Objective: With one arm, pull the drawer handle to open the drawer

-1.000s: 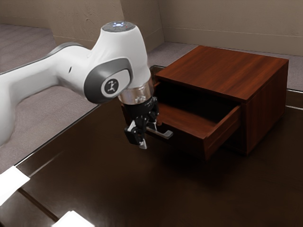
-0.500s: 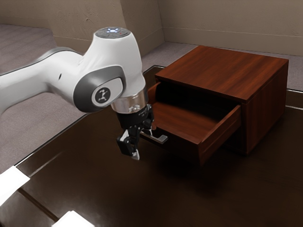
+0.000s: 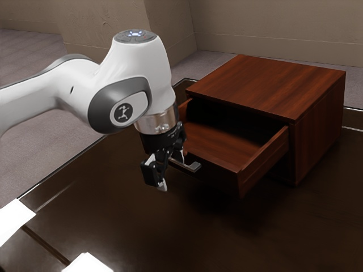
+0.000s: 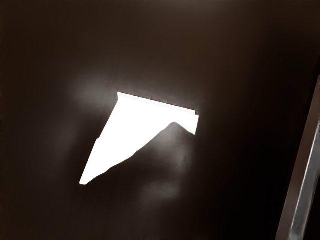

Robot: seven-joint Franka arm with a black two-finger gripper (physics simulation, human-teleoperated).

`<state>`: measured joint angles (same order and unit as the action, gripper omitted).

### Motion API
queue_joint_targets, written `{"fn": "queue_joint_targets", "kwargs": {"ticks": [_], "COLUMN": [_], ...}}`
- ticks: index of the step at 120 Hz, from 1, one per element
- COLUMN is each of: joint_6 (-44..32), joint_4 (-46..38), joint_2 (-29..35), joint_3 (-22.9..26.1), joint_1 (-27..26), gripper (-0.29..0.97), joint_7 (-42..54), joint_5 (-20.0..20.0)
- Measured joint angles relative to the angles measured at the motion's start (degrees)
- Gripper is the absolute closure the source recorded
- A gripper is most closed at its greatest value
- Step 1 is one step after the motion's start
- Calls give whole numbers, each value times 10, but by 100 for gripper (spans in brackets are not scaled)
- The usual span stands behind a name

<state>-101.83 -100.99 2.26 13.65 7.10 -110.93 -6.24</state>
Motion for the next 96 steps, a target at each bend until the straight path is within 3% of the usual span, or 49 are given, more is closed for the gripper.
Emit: {"fn": "queue_joint_targets", "kwargs": {"ticks": [34, 44, 59, 68, 81, 96], "joint_6": [43, 50, 84, 123, 166, 165], "joint_4": [54, 105, 190, 243, 260, 164], "joint_2": [-3, -4, 2, 9, 18, 19], "joint_3": [13, 22, 75, 89, 17, -78], "joint_1": [31, 38, 65, 42, -35, 18], "gripper": [4, 4, 3, 3, 3, 3], "joint_7": [-2, -2, -2, 32, 182, 354], "joint_5": [10, 14, 15, 12, 12, 35]}}
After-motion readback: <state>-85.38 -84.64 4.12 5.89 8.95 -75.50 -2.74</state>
